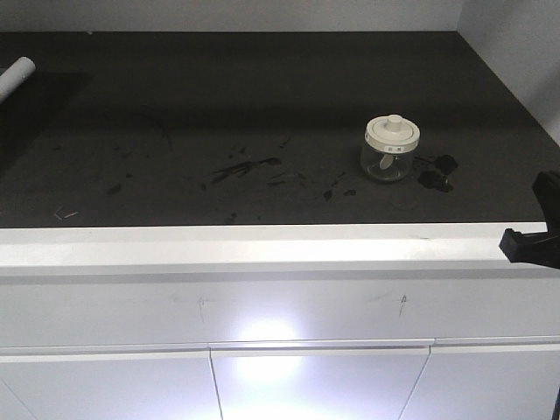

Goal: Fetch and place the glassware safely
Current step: 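Lower the right gripper into the hood toward the glass jar, then close the right gripper around the white lid of the glass jar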

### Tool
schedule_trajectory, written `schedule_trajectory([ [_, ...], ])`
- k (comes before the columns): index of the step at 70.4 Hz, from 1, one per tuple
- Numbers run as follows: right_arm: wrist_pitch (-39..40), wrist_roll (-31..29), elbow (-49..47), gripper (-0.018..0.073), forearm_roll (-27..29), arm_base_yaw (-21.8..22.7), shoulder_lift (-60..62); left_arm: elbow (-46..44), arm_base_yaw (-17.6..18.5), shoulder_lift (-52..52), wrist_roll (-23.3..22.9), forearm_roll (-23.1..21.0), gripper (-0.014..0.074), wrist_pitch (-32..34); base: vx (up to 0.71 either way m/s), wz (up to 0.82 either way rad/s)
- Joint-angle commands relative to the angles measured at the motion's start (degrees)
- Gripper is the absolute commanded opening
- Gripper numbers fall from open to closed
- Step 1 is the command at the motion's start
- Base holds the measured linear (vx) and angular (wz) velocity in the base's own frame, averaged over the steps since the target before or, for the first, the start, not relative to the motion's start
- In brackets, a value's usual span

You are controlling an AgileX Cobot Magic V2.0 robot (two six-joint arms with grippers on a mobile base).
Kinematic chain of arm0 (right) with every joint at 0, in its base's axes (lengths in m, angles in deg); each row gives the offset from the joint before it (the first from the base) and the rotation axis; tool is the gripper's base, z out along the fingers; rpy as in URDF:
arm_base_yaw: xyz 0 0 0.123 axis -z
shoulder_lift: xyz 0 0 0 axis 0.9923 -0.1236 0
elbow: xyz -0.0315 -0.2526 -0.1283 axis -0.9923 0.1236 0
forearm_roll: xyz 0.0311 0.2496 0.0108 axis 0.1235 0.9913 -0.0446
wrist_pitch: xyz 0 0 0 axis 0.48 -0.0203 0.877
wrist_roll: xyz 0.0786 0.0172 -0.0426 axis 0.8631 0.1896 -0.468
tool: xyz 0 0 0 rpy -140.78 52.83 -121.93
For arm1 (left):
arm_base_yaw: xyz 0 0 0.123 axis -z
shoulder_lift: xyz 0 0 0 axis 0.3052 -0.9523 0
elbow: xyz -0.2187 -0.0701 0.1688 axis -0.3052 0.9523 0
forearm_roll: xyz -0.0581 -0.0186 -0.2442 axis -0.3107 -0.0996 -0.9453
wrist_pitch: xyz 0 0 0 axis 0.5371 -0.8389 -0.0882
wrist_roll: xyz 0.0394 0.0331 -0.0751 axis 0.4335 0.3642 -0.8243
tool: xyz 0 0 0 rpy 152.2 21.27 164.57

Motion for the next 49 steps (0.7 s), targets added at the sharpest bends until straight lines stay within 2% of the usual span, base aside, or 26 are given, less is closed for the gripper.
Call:
schedule_trajectory([
  [1,4.94,-0.2,-1.64,0.005,-0.14,0.01,0.69,-1.51,0.25,-0.51,-0.63,-0.58,-0.0007,3.86,0.0,0.0],
  [10,5.29,-0.25,-1.64,0.0168,-0.14,-0.63,0.69,-1.51,0.25,-0.59,-0.57,-0.58,-0.0007,3.86,0.0,0.0],
  [20,5.46,-0.47,-1.76,0.0381,-0.2,-3.2,0.06,-1.51,0.25,-0.59,-0.57,-0.58,-0.0007,3.86,0.0,0.0],
  [28,5.58,-0.47,-3.04,0.0513,-0.2,-3.92,-2.57,-1.51,0.25,-0.59,-0.57,-0.58,-0.0007,3.86,0.0,0.0],
  [35,6.36,-0.47,-5.21,0.0558,-0.2,-3.92,-5.79,-1.51,0.25,-0.59,-0.57,-0.58,-0.0007,3.86,0.0,0.0],
  [49,9.73,-0.47,-12.95,0.0559,-0.69,-3.92,-16.24,-1.51,0.25,-0.59,-0.57,-0.58,-0.0007,3.86,0.0,0.0],
])
